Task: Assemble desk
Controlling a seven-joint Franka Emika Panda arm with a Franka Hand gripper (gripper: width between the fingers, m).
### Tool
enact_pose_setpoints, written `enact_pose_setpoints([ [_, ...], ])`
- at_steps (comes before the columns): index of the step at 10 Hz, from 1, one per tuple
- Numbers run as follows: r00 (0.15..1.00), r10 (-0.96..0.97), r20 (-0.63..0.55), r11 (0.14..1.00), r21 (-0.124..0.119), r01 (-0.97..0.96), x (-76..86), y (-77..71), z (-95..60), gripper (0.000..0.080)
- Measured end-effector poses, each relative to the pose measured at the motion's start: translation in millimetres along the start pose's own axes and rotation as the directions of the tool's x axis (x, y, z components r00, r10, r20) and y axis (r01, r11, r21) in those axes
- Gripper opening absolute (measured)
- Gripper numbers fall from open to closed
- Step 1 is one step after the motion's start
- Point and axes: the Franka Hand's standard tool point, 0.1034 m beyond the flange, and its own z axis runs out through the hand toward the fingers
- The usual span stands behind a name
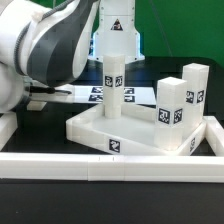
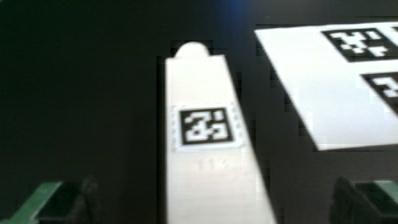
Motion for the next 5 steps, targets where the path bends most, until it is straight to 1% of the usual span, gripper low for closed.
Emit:
enact_pose_setpoints([
  [3,1.0,0.005,-0.015,1.0,0.006,-0.005,5.6,9.2,9.3,0.0649],
  [5,1.0,0.006,-0.01,1.0,0.009,-0.006,5.3,8.9,12.1,0.0649],
])
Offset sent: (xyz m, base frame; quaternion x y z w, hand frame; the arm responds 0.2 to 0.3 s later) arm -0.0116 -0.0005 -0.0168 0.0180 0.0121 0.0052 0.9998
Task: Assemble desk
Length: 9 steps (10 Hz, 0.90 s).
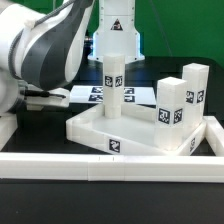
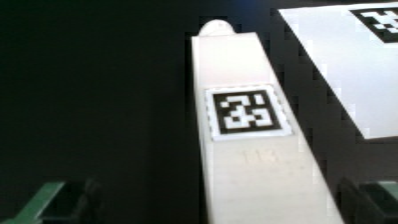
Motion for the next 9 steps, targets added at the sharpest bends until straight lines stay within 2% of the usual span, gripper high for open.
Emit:
enact_pose_setpoints([
  [2,1.0,0.001,0.001,1.0,0.0,-0.001,-0.1,-0.2,0.0,0.0383],
  [3,1.0,0.001,0.001,1.0,0.0,-0.001,-0.1,-0.2,0.0,0.0383],
  [4,1.0,0.0,0.001,1.0,0.0,0.0,-0.2,-0.1,0.1,0.0286],
  [7,1.0,0.0,-0.001,1.0,0.004,0.0,-2.5,-0.4,-2.6,0.0287],
  [8,1.0,-0.005,0.008,1.0,0.012,0.004,-14.1,-8.0,-13.5,0.0287],
  [9,1.0,-0.004,0.013,1.0,0.014,0.004,-31.2,-22.7,-31.9,0.0287],
])
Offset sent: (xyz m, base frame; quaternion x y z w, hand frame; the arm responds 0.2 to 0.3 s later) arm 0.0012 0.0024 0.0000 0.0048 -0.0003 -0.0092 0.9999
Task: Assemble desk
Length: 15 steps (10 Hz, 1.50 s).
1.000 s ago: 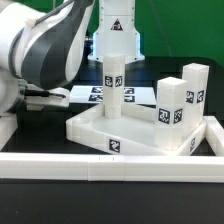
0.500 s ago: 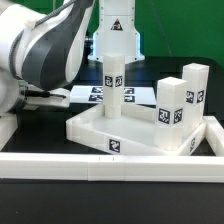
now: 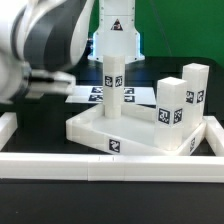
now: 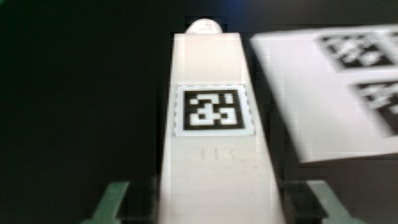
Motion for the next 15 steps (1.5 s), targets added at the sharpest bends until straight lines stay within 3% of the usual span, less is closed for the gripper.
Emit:
enact_pose_setpoints([
  [2,1.0,0.0,0.002,1.0,-0.001,0.0,-22.4,-18.9,-26.8,0.0288],
  [5,0.999,0.0,-0.041,1.0,-0.011,-0.001,-15.0,-14.9,-29.1,0.0288],
  [7,0.994,0.011,-0.106,1.0,-0.018,-0.013,-12.9,-16.0,-39.6,0.0288],
  [10,0.96,0.075,-0.268,0.997,-0.01,-0.081,-29.3,-33.8,-67.8,0.0288],
  [11,0.928,0.057,-0.369,0.997,-0.024,-0.071,-20.5,-32.3,-75.9,0.0288],
  [13,0.862,0.039,-0.506,0.998,-0.027,-0.061,-19.6,-33.6,-78.8,0.0288],
  [14,0.823,0.062,-0.564,0.997,-0.008,-0.081,-19.9,-36.0,-80.4,0.0288],
  [15,0.811,0.128,-0.571,0.991,0.046,-0.124,-27.5,-42.0,-77.4,0.0288],
])
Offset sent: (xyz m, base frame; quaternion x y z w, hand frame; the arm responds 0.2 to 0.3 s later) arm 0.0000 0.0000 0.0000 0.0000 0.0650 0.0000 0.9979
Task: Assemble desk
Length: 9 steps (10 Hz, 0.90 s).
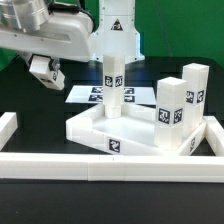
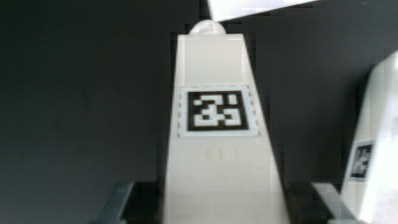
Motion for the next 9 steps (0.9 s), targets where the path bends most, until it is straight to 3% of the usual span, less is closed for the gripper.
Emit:
enact_pose_setpoints([
  [1,0.993,0.117,-0.029,0.989,0.091,-0.114,-3.4,-11.1,-3.4,0.0288],
  [2,0.979,0.199,-0.043,0.972,0.139,-0.192,-7.0,-20.1,-9.7,0.0288],
  [3,0.969,0.217,-0.121,0.968,0.153,-0.198,-3.3,-28.6,-20.4,0.0288],
  [7,0.891,0.212,-0.4,0.973,0.173,-0.154,9.3,-38.6,-21.4,0.0288],
  [8,0.876,0.2,-0.439,0.975,0.174,-0.136,7.6,-52.3,-28.3,0.0288],
  [9,0.835,0.157,-0.527,0.984,0.152,-0.089,11.6,-68.9,-43.1,0.0288],
])
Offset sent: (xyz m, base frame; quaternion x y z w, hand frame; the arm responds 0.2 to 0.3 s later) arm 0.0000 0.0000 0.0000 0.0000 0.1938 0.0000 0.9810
